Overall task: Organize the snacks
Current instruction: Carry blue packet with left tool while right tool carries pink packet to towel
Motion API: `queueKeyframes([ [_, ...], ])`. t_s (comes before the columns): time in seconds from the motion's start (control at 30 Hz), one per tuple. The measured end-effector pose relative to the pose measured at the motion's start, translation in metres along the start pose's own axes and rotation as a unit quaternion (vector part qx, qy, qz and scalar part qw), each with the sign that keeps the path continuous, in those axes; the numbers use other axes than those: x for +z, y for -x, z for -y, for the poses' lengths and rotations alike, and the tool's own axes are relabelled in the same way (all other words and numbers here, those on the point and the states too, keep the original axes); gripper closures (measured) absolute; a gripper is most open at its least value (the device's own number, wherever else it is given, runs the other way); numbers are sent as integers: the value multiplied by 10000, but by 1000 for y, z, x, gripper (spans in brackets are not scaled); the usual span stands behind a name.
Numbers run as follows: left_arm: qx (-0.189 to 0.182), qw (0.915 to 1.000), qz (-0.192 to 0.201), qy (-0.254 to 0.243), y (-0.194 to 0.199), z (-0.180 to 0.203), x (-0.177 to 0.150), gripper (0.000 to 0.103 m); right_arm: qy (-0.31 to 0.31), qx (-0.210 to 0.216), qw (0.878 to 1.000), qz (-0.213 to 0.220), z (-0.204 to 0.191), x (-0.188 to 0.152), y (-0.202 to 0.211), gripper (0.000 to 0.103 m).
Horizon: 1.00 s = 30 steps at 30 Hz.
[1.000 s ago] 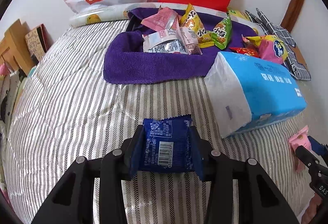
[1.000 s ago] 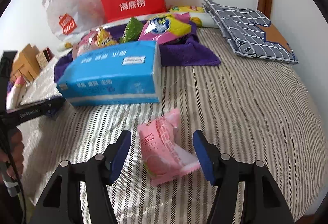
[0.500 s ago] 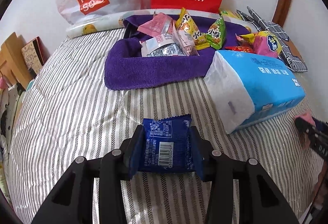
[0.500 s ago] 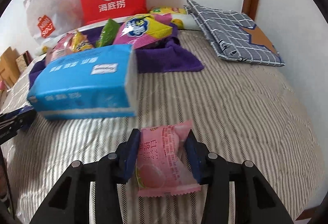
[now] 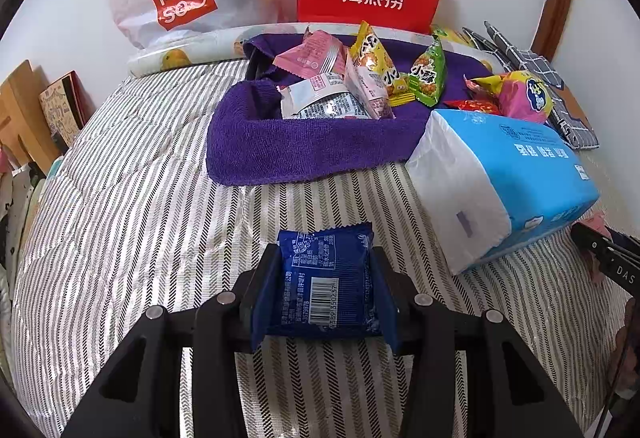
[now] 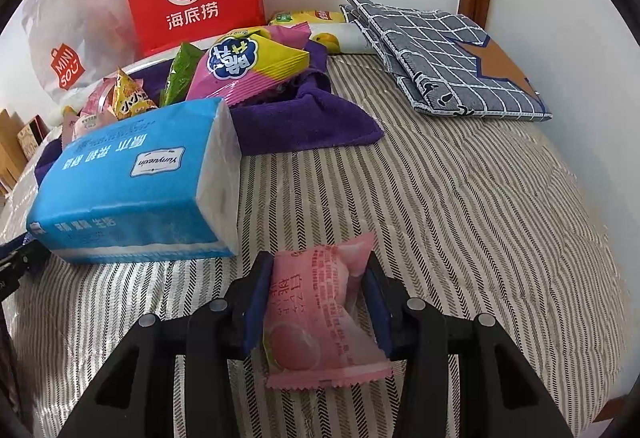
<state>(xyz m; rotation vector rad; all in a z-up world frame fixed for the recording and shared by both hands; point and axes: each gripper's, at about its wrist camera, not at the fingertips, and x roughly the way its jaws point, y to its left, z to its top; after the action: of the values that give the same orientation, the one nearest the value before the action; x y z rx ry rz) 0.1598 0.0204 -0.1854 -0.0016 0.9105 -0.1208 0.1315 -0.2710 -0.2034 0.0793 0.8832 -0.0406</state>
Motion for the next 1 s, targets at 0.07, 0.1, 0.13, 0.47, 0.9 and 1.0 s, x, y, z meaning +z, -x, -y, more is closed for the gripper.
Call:
queueKeyframes([
  [0.07, 2, 10000, -3, -10, 0, 1, 0, 58, 14, -22, 10000, -3, -1, 0, 0, 60],
  [0.1, 3, 10000, -4, -12, 0, 1, 0, 58, 36, -47, 10000, -5, -2, 0, 0, 60],
  [0.13, 7, 10000, -6, -18, -1, 1, 0, 58, 41, -53, 10000, -5, -3, 0, 0, 59],
  [0.47, 70, 9999, -18, -111, -1, 5, 1, 58, 22, -27, 10000, -2, -3, 0, -1, 59],
  [0.9, -299, 9994, 6, -162, 25, 2, 1, 62, -34, -23, 9993, 371, -1, 1, 34, 64],
  [1.0, -263, 9995, 75, -173, 36, 3, 1, 62, 14, -26, 9988, 485, -6, 3, 50, 64],
])
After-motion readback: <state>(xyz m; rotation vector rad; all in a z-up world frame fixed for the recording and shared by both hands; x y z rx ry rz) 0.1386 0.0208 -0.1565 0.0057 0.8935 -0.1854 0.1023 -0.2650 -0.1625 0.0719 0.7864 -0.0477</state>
